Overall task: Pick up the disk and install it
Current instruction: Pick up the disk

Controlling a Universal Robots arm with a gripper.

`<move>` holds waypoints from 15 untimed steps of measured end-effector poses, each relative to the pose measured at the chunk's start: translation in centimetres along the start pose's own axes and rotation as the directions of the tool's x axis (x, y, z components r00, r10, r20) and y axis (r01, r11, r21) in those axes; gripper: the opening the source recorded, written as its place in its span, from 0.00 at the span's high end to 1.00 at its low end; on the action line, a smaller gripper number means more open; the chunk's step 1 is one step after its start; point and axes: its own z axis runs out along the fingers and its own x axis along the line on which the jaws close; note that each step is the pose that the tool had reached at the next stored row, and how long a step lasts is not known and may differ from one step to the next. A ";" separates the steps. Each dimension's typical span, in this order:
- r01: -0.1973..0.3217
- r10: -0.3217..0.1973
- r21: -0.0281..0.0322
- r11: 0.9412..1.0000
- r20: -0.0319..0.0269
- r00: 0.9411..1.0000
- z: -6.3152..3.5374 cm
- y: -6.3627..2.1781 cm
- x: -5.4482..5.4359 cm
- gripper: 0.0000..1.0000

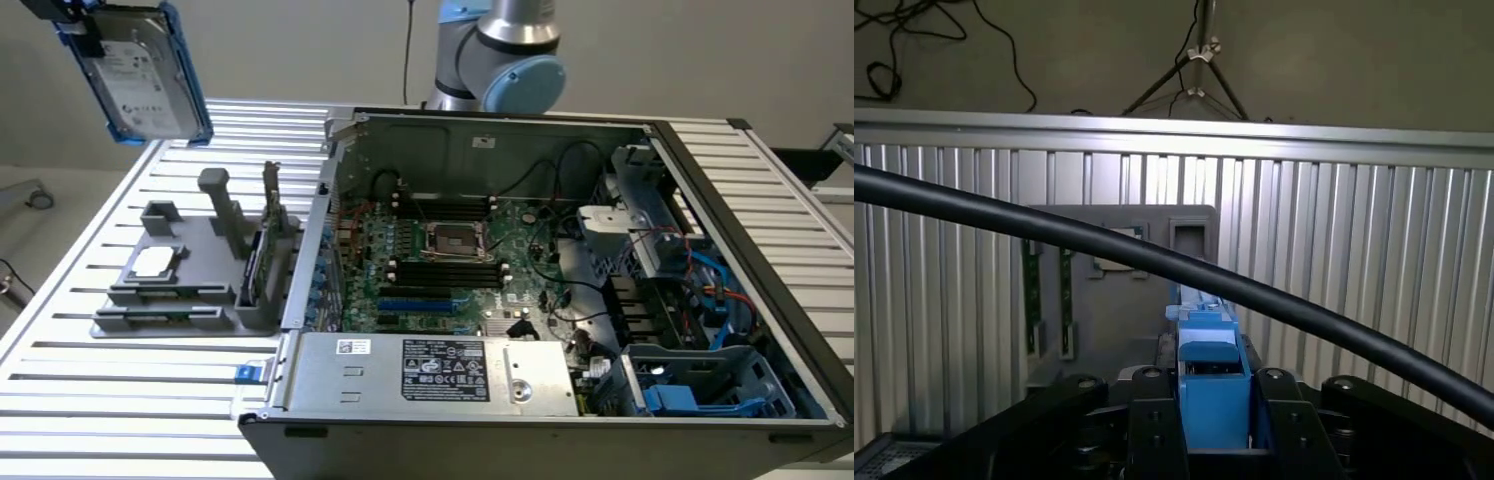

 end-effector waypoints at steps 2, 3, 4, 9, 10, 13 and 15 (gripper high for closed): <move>0.000 0.000 -0.005 1.000 0.002 1.000 -0.65 -0.69 0.0 0.67; 0.000 0.000 -0.009 1.000 0.003 1.000 -0.95 -1.06 0.1 0.67; 0.000 0.000 -0.013 1.000 0.004 1.000 -1.25 -1.45 0.1 0.67; 0.001 -0.001 -0.022 1.000 0.016 1.000 -2.65 -3.68 0.2 0.67; 0.001 0.000 -0.023 1.000 0.020 1.000 -2.90 -4.14 0.2 0.67; 0.001 -0.001 -0.025 1.000 0.031 1.000 -3.54 -5.49 0.3 0.67; 0.002 -0.001 -0.025 1.000 0.041 0.999 -3.88 -6.39 0.3 0.67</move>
